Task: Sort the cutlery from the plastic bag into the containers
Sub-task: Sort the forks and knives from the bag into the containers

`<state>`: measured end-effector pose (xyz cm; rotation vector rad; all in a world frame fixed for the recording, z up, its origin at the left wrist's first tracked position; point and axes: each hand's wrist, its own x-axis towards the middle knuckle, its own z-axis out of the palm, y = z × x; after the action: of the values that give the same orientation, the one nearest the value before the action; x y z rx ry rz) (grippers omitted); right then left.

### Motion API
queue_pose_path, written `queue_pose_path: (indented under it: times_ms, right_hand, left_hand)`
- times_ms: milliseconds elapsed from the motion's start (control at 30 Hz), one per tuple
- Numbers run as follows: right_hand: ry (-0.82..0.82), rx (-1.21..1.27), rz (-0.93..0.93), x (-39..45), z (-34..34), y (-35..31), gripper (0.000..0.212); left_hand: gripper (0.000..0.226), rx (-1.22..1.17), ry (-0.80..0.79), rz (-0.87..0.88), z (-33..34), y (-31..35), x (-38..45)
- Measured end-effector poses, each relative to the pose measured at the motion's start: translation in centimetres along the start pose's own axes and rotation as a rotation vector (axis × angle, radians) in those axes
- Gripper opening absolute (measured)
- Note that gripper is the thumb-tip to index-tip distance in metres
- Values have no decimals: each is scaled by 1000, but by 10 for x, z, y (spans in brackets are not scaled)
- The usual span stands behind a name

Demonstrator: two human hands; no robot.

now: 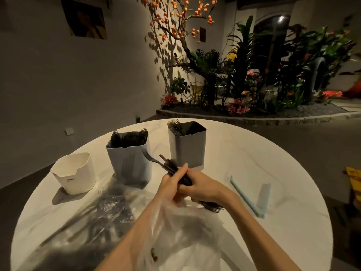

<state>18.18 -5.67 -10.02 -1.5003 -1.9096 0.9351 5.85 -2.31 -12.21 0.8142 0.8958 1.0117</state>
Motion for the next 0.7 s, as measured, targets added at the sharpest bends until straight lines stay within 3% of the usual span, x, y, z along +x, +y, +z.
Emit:
queue_pose_path:
  times_ms: [133,367,433,567,700]
  right_hand:
    - [33,-14,44,-2,-2,25,64]
    - [-118,340,217,-20,-30,39,47]
    - [0,477,178,-21,-30,42,40]
    - [439,969,151,-13,-21,44,40]
    - [534,1228,118,-4,1,32,43]
  left_hand:
    - [48,-80,-85,36,-1,-11,4]
    - [51,-369,-82,207,-11,1,17]
    - [50,-359,-135,225,-15,6,17]
    - [25,-298,-203,202,-15,-2,11]
    - [25,-407,-184,180,-10,-9,9]
